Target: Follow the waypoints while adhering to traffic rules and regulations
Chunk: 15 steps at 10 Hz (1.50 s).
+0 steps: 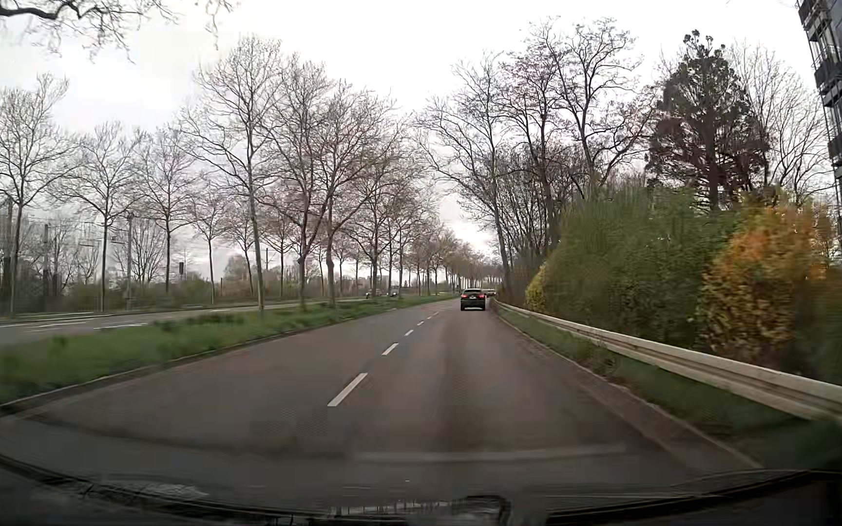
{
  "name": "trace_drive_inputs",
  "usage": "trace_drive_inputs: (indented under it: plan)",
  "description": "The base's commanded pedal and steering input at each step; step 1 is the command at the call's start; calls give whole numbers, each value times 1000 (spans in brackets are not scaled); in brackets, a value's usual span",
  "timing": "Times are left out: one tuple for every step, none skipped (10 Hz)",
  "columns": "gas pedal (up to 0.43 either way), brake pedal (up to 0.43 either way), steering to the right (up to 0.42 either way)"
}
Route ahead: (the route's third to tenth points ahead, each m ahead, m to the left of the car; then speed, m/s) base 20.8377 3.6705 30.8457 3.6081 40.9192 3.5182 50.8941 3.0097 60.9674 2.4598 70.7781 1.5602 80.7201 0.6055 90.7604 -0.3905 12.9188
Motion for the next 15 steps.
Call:
trace_drive_inputs:
  plan:
    - [130, 0, 10]
    - [130, 0, 10]
    - [130, 0, 10]
    - [130, 0, 10]
    - [130, 0, 10]
    - [130, 0, 10]
    - [130, 0, 10]
    - [130, 0, 10]
    - [130, 0, 10]
    - [130, 0, 10]
    - [130, 0, 10]
    - [130, 0, 10]
    - [130, 0, 10]
    - [130, 0, 10]
    - [130, 0, 10]
